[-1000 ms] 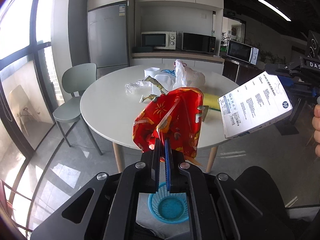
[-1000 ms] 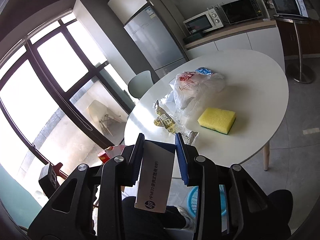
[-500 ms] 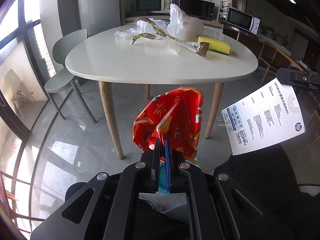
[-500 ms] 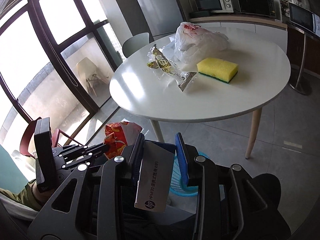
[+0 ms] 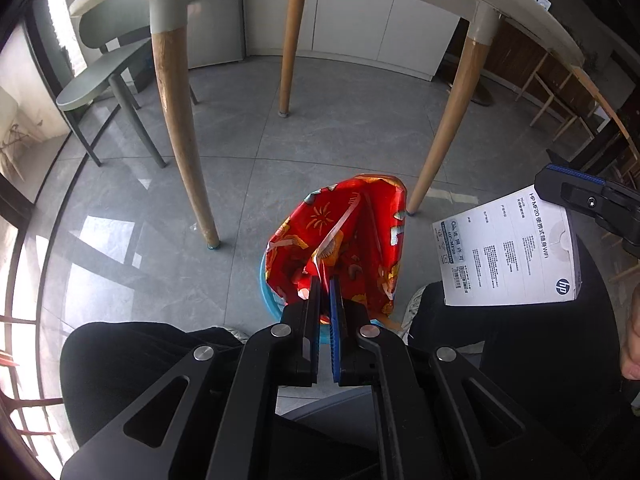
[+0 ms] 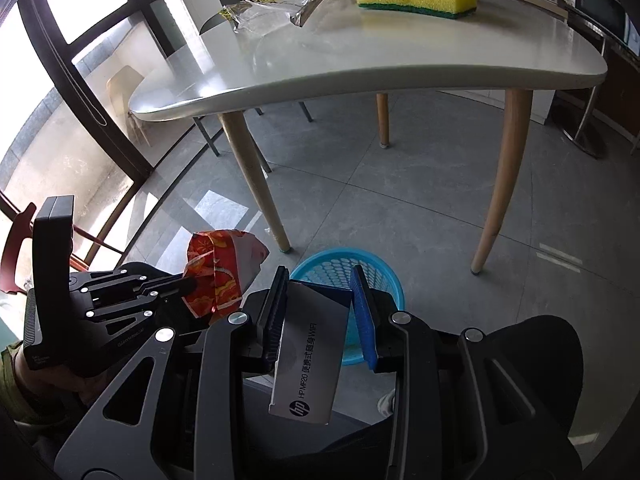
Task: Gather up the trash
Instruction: 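Carry the red bag and white box down over the blue basket with both grippers, then open both grippers to drop the bag and box into the basket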
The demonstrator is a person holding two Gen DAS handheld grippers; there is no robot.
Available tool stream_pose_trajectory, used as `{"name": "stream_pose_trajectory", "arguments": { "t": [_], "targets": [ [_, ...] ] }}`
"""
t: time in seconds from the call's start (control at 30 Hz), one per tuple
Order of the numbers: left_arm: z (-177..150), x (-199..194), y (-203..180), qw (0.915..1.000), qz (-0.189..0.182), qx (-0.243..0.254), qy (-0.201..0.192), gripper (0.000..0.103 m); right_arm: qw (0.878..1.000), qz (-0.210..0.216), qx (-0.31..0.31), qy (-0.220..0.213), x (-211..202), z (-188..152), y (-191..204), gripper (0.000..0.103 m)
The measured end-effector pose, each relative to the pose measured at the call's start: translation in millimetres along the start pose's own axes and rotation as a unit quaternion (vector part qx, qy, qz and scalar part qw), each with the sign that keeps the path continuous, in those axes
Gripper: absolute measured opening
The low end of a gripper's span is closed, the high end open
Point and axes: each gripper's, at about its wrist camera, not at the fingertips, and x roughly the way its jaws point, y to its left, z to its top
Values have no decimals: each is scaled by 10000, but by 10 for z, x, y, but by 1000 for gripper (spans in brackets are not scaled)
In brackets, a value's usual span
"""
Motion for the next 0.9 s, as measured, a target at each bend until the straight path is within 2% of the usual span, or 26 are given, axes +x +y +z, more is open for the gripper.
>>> {"name": "stream_pose_trajectory", "arguments": {
  "t": [0.23, 0.47, 0.6, 0.9],
  "targets": [
    [106, 579, 54, 9982, 23, -284, 536, 3, 9992, -84, 264, 280, 615, -107, -120, 30],
    [104, 1120, 147, 9901, -99, -744, 1183, 3, 9973, -171, 478, 522, 1217, -206, -229, 30],
    [116, 1350, 172, 9864, -87, -893, 1376, 3, 9938, -156, 790, 764, 1515, -214, -381, 30],
    [156, 1705, 181, 9818, 67, -854, 1697, 3, 9889, -379, 862, 1153, 1924, -250, -457, 30]
  ]
}}
